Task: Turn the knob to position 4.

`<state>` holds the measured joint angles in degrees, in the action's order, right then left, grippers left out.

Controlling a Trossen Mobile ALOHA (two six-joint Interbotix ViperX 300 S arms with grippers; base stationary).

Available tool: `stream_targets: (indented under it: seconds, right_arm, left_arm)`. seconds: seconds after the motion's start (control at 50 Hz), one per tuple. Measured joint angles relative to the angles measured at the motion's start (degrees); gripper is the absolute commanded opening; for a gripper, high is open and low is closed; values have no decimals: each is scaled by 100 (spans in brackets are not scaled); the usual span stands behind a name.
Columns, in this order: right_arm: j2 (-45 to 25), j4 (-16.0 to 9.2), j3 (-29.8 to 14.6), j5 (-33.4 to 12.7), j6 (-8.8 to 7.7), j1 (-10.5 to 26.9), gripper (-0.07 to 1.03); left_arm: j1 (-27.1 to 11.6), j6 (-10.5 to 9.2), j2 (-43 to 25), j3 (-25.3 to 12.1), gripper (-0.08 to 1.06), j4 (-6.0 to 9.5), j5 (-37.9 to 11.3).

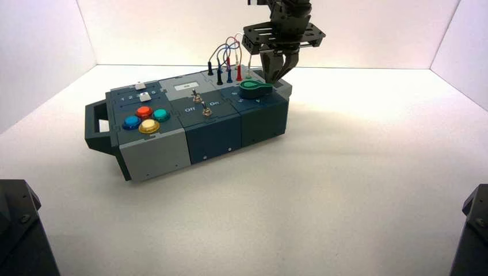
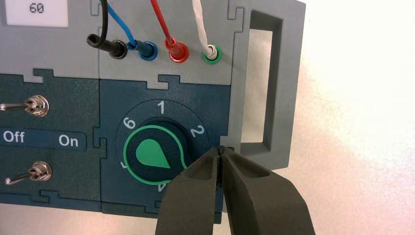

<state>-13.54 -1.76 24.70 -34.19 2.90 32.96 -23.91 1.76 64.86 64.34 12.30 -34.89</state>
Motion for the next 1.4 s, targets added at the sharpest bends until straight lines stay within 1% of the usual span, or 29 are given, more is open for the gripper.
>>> stream_targets:
  seconds: [0.36,0.68,1.06,1.4]
  right_arm:
    - [0,-18,0,-229,-9,0,-2]
    - [0,-97,70,-272,0,18,-2]
    - [0,-167,79,-281,0,220,-2]
    - [9,-185,123,-352,0,229,-2]
  left_arm:
    - [0,9,0,0,-3,0,0]
    - [0,0,0,0,-3,0,0]
    - [0,0,0,0,-3,0,0]
    - [0,0,-9,0,-3,-9,0]
